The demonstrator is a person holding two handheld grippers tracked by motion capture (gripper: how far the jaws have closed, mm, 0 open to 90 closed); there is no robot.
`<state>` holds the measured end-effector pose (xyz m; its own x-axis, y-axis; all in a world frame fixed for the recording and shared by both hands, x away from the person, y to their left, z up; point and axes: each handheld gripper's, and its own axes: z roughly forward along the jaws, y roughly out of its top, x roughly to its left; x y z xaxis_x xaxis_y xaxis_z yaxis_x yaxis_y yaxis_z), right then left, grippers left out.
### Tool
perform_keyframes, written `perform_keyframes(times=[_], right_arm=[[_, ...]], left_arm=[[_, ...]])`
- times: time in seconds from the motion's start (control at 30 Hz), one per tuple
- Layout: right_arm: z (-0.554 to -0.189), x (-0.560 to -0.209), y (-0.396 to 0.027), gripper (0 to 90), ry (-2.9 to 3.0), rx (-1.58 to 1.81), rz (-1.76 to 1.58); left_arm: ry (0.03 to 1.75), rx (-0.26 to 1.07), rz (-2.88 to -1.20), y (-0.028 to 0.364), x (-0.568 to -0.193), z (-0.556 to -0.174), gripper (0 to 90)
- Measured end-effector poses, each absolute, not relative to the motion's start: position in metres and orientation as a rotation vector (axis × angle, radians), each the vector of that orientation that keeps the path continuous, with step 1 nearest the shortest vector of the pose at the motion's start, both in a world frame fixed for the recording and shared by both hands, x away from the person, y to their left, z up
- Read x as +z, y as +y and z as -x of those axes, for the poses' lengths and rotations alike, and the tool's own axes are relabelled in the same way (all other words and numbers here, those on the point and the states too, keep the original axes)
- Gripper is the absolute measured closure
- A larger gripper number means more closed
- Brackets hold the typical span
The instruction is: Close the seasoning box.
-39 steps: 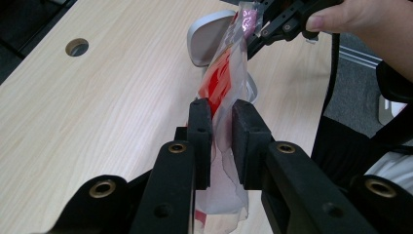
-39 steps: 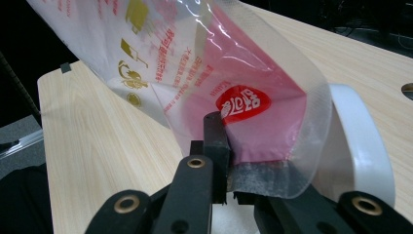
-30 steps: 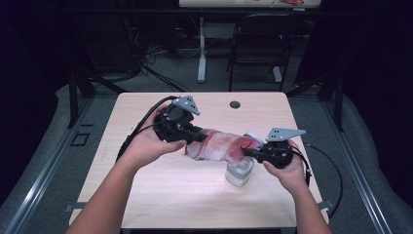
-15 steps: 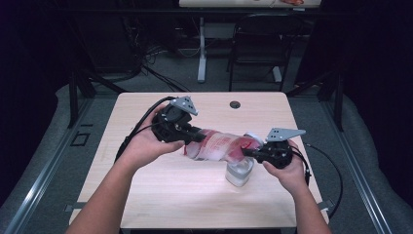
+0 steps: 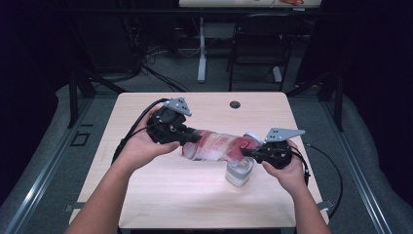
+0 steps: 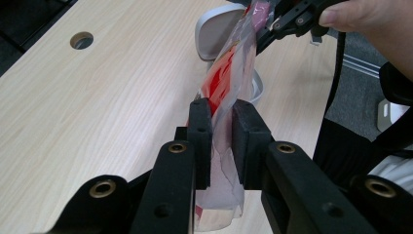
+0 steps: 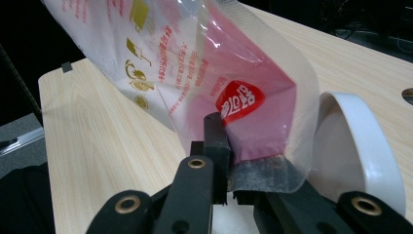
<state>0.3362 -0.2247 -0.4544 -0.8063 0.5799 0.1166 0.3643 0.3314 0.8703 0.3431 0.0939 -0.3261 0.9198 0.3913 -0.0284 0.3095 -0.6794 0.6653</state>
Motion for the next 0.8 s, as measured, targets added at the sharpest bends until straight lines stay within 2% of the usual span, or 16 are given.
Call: perform_keyframes(times=[0.8], right_arm=[[-0.332, -0.449, -0.223, 87.9, 2.373, 1.469, -0.837]], left_arm=[[0.527, 0.14, -2.352, 0.106, -0.335, -0.344, 79.4]])
